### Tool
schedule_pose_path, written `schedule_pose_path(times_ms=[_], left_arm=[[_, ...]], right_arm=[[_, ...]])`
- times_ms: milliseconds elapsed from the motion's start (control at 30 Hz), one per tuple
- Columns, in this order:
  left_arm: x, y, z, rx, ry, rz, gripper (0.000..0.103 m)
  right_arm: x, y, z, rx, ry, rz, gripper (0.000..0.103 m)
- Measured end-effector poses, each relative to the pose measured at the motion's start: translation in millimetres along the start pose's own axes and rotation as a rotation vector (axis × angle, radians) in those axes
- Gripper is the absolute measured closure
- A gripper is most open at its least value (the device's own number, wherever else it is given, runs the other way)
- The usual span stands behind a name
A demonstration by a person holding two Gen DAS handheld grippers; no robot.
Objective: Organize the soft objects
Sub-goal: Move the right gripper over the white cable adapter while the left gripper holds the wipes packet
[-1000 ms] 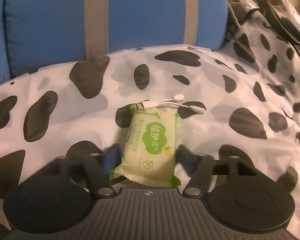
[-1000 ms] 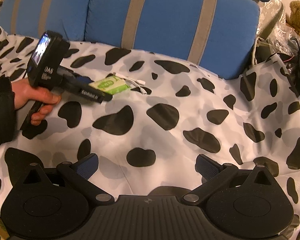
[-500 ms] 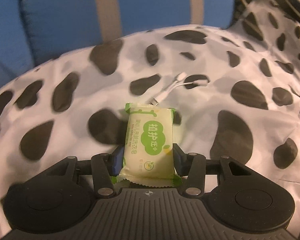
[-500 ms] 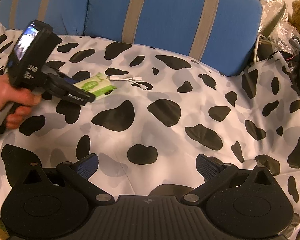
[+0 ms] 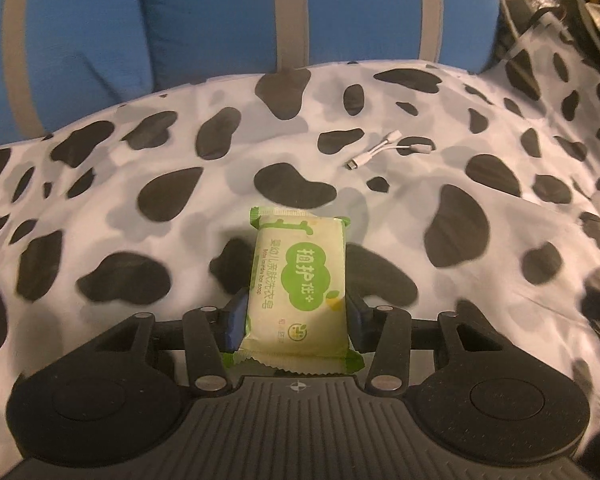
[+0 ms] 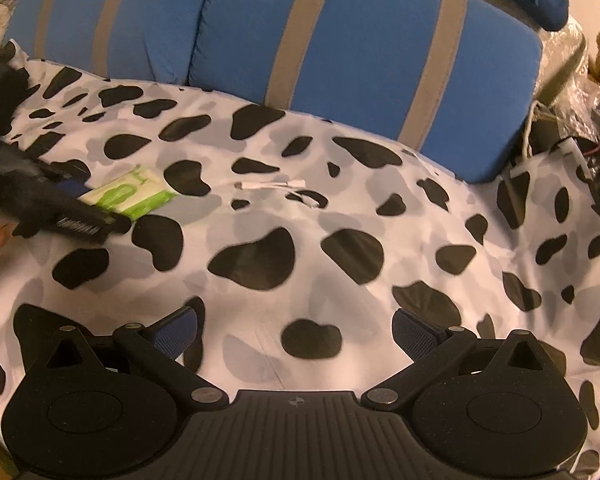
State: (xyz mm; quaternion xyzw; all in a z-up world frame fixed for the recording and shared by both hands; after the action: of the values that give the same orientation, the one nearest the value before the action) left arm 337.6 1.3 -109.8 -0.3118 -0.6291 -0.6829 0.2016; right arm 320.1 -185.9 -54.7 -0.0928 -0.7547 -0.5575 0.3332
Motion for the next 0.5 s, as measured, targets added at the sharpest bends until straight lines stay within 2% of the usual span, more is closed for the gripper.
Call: schedule_pose_path(times_ms=[367, 500], left_arm=[[79, -5, 8, 0.114, -0.006, -0.062, 0.056], [94, -10, 9, 0.135, -0.002, -0.065, 0.056]], right_arm=[[-20, 24, 23, 0.080, 0.005, -0.113, 0.000], [-33, 26, 26, 0.067, 0.026, -0.111, 0.000]])
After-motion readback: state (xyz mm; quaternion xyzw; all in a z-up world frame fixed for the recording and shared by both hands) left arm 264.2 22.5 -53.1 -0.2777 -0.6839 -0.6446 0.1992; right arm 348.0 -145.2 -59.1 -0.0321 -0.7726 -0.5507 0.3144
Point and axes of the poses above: each gripper's, at about its wrist camera, not at the fingertips, and x roughly against the way its jaws point, z to its left, y to its top, the point moved 8 cm from there along -x, roughly the way its jaws point, and after that the axes turned 12 degrees about -z, right-handed, at the moved point
